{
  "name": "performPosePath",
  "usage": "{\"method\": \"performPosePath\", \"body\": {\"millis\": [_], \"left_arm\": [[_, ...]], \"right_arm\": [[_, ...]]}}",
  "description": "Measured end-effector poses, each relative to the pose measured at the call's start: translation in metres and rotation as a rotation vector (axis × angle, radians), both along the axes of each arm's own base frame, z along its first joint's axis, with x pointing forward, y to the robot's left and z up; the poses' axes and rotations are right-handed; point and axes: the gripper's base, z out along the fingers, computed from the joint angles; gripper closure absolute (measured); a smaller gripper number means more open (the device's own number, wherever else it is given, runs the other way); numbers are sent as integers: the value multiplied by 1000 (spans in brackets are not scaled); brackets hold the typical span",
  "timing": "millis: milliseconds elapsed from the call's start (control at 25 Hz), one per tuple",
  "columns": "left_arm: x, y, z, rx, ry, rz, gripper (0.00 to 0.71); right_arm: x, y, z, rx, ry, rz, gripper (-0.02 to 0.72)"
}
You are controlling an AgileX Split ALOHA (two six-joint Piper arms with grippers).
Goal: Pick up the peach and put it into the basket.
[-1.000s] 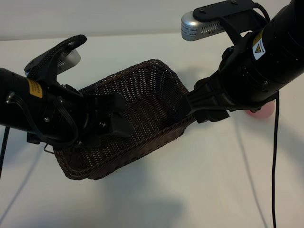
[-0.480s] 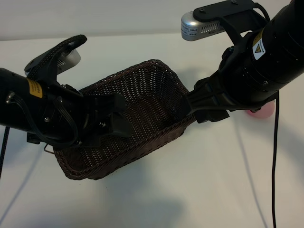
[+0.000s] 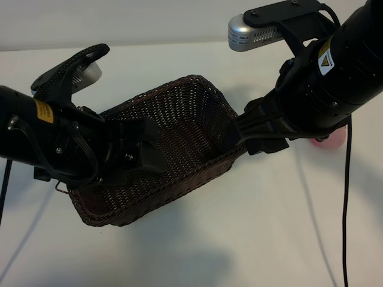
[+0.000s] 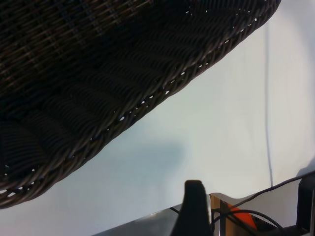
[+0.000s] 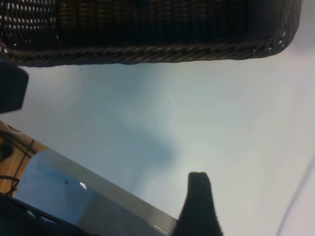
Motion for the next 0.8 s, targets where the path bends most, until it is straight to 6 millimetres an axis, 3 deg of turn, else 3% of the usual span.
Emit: {"method": "performPosePath", "body": {"millis": [440, 800], "left_arm": [[3, 1, 0, 25, -51, -19, 144], [7, 26, -5, 266, -75, 105, 144]], "right_arm": [[0, 0, 0, 0, 0, 0, 151], [1, 1, 0, 8, -8, -1, 151]]}}
